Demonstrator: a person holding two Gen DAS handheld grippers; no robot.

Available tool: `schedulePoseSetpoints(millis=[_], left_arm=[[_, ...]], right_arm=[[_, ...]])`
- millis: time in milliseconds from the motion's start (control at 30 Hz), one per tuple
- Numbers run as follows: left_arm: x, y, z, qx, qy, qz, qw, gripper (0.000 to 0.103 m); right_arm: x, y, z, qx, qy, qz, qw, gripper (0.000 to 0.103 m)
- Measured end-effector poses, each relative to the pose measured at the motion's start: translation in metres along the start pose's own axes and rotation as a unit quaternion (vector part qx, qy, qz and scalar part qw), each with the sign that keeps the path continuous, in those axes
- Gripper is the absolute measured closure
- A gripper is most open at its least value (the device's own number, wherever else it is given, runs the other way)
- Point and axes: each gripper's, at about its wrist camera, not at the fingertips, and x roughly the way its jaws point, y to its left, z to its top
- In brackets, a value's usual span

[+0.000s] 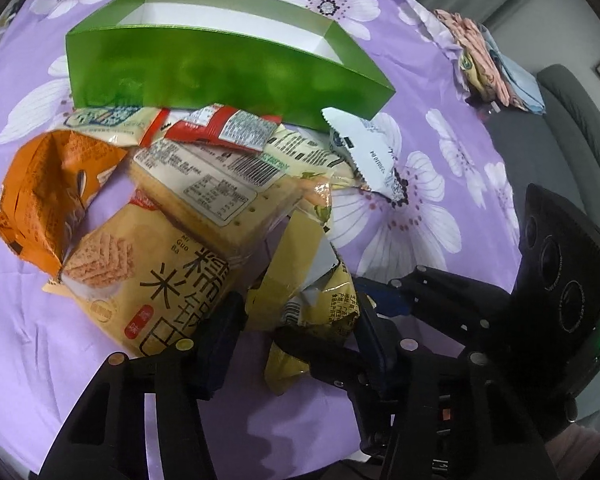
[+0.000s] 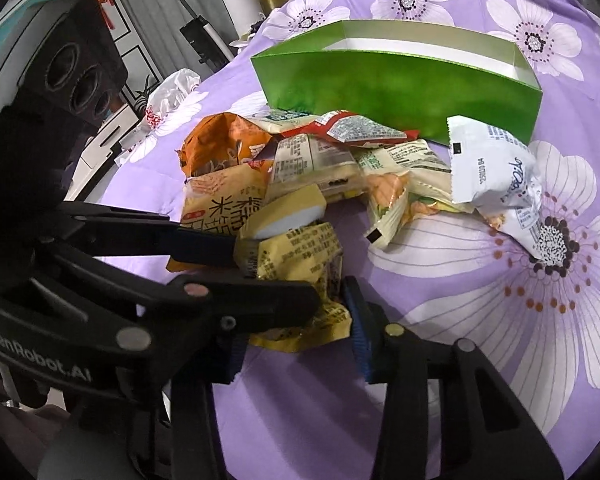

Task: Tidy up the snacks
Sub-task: 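Grasp the small gold candy packets with the right gripper, then carry the gold candies into the green box and open the right gripper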

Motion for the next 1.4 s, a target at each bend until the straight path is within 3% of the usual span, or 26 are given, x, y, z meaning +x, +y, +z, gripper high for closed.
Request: schedulePoseSetpoints(millis=[167, 300, 533, 867, 1100, 1400], left_arm=[[-0.011, -0.008, 0.005, 0.009, -0.015, -0.004, 0.9998, 0.051], [-0.029, -0.017, 0.017, 0.026, -0.044, -0.013, 0.9986, 0.051], [-0.055, -0.025, 0.058, 0.05, -0.094, -0.019, 0.9942, 0.051], [-0.066, -0.013, 0.128, 0.066, -0.137, 0.008, 0.9883, 0.051], [-0.047, 0.01, 0.18, 0.052, -0.127, -0.001, 0.9906, 0.051], [-0.005, 0.037, 0.209, 0.003, -0.092, 0.007, 0.9957, 0.047]], right_arm=[[-0.012, 0.01, 0.005, -0.018, -0.009, -0.003, 1.0, 0.066], [-0.031, 0.013, 0.023, -0.024, -0.041, -0.014, 0.999, 0.067], [-0.049, 0.01, 0.068, -0.041, -0.095, -0.04, 0.994, 0.069], [-0.038, -0.01, 0.137, -0.052, -0.141, -0.04, 0.988, 0.069], [-0.015, -0.038, 0.174, -0.036, -0.136, -0.039, 0.989, 0.069], [0.024, -0.066, 0.19, 0.011, -0.095, -0.044, 0.994, 0.064]])
